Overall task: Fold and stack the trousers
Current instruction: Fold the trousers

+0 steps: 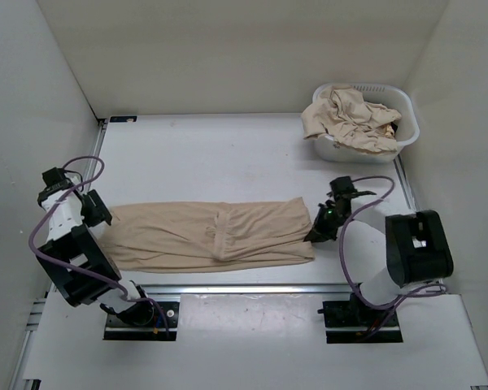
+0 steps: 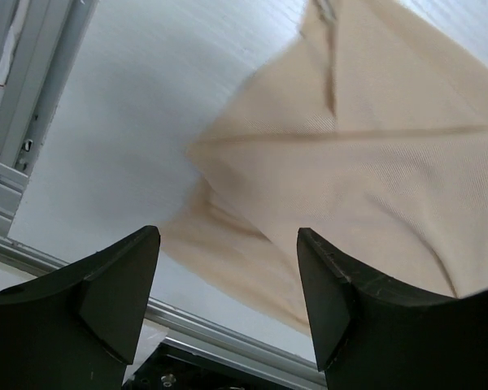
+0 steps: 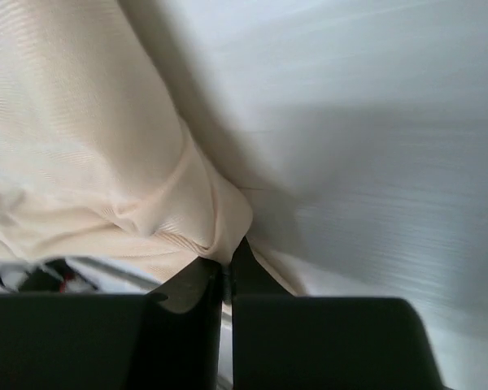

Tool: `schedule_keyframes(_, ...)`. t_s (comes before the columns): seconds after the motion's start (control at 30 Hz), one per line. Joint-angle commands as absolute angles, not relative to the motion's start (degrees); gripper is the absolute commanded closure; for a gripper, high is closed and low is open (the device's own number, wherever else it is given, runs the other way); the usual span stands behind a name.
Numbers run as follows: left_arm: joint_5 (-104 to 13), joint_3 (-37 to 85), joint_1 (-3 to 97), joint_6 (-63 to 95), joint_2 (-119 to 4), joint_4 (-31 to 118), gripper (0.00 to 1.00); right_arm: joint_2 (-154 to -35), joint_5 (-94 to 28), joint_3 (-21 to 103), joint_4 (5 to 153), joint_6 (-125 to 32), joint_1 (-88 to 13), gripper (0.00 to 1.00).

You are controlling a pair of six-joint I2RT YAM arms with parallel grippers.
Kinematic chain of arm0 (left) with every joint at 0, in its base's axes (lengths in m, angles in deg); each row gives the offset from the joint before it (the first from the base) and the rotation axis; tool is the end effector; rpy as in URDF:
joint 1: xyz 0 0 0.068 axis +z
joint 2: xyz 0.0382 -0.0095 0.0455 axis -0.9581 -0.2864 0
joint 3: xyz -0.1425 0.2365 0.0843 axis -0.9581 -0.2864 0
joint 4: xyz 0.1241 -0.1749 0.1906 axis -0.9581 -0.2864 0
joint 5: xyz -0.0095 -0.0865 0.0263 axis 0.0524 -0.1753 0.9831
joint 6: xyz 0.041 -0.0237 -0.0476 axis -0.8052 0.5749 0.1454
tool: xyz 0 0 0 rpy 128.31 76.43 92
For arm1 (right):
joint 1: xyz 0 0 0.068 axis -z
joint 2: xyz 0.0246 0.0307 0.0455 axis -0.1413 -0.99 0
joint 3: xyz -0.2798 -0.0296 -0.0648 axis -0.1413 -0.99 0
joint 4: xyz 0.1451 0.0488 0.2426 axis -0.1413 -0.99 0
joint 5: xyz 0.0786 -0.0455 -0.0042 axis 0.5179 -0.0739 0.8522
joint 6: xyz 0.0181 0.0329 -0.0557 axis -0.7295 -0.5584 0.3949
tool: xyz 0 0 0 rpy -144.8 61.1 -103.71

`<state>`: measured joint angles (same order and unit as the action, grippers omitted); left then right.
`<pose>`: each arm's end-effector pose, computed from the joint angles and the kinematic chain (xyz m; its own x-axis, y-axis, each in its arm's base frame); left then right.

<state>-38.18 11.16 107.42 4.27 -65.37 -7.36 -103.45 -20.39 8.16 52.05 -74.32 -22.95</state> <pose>0.2472 0.1662 0.2170 -0.7885 -0.5329 -0.3071 -0.5563 0.8309 -0.0135 0.2678 0.0903 0.1156 -0.9539 0.2992 -0.0222 0.2614 0.8649 0.4285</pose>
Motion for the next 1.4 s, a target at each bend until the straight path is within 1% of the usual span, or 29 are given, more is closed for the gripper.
schedule_keyframes(0.0,-39.9,13.1,105.54,4.28,-65.37,-8.9,0.2,-94.79,-27.72,6.88,46.84,-68.68,-13.77,1.0)
schedule_keyframes(0.07,-41.13,13.11,103.6,4.28,-65.91,-9.69,0.2,-91.95,-30.42,10.55,39.9,-64.83,-8.94,1.0)
schedule_keyframes(0.1,-41.66,13.11,101.5,4.28,-66.69,-9.7,0.2,-90.2,-32.53,12.49,34.22,-63.59,-8.22,1.0)
schedule_keyframes(0.2,-42.19,13.11,96.85,4.28,-69.32,-9.7,0.2,-89.57,-41.31,21.36,24.96,-61.29,-8.21,1.0)
schedule_keyframes(0.23,-42.8,13.11,95.61,4.28,-69.85,-9.7,0.2,-88.96,-45.95,23.47,20.15,-61.29,-8.21,1.0)
schedule_keyframes(0.27,-42.81,13.11,94.29,4.28,-70.47,-9.7,0.2,-87.91,-47.74,25.41,18.1,-61.29,-8.21,1.0)
schedule_keyframes(0.3,-43.5,13.63,91.49,4.28,-71.0,-9.7,0.2,-87.9,-49.84,30.74,15.81,-62.16,-8.21,1.0)
schedule_keyframes(0.37,-45.0,14.24,88.58,4.28,-72.49,-9.7,0.2,-87.11,-54.25,37.17,9.31,-63.04,-8.82,1.0)
schedule_keyframes(0.43,-46.84,14.25,83.66,4.28,-74.16,-9.7,0.19,-87.72,-54.26,45.94,5.01,-64.53,-12.59,1.0)
schedule_keyframes(0.47,-47.63,14.25,81.81,4.28,-74.86,-9.7,0.19,-88.42,-53.04,48.17,4.11,-65.24,-14.69,1.0)
schedule_keyframes(0.5,-48.16,14.25,78.14,4.28,-76.09,-9.7,0.19,-89.47,-52.25,50.11,3.23,-67.42,-20.11,1.0)
schedule_keyframes(0.57,-49.13,13.64,74.78,4.28,-77.5,-9.7,0.19,-93.68,-53.89,55.03,1.82,-70.5,-27.6,1.0)
schedule_keyframes(0.6,-50.0,13.64,73.37,4.28,-78.12,-9.7,0.18,-95.61,-54.95,56.7,1.82,-72.95,-35.81,1.0)
schedule_keyframes(0.67,-53.95,13.64,70.38,4.28,-79.87,-9.7,0.18,-103.78,-56.62,61.61,0.25,-74.29,-43.24,1.0)
schedule_keyframes(0.7,-55.71,13.64,69.59,4.28,-79.88,-9.7,0.17,-106.94,-58.2,67.9,-0.72,-74.3,-49.2,1.0)
schedule_keyframes(0.73,-57.38,13.64,67.93,4.28,-81.45,-9.7,0.17,-113.15,-58.91,71.36,-1.69,-74.99,-51.78,1.0)
schedule_keyframes(0.8,-61.08,13.64,66.07,4.28,-82.77,-9.17,0.15,-118.63,-59.61,78.13,-4.24,-75.61,-57.92,1.0)
schedule_keyframes(0.83,-62.04,13.64,64.41,4.28,-84.09,-9.17,0.15,-122.58,-59.62,83.64,-4.25,-76.31,-59.61,1.0)
schedule_keyframes(0.9,-65.03,13.64,62.82,4.28,-85.41,-9.17,0.15,-125.07,-59.62,87.46,-4.25,-76.84,-63.48,1.0)
schedule_keyframes(0.93,-65.04,13.64,61.51,4.28,-86.98,-8.56,0.17,-126.47,-60.14,89.31,-4.25,-77.98,-64.45,1.0)
schedule_keyframes(0.97,-64.52,13.64,60.8,4.28,-87.96,-8.55,0.25,-126.48,-60.15,89.32,-2.07,-77.99,-65.85,1.0)
schedule_keyframes(1.07,-60.83,15.03,59.65,4.28,-92.25,-8.03,0.41,-125.96,-57.61,86.35,1.72,-79.04,-67.36,1.0)
schedule_keyframes(1.1,-60.82,15.74,59.65,4.28,-92.79,-8.03,0.49,-125.96,-57.6,85.55,3.82,-79.04,-67.36,1.0)
schedule_keyframes(1.23,-60.22,16.89,59.65,4.28,-93.33,-8.03,0.53,-127.62,-51.99,84.84,8.4,-76.15,-68.59,1.0)
schedule_keyframes(1.37,-59.68,17.94,59.65,4.28,-93.33,-8.03,0.56,-133.93,-47.85,91.33,8.94,-71.24,-70.7,1.0)
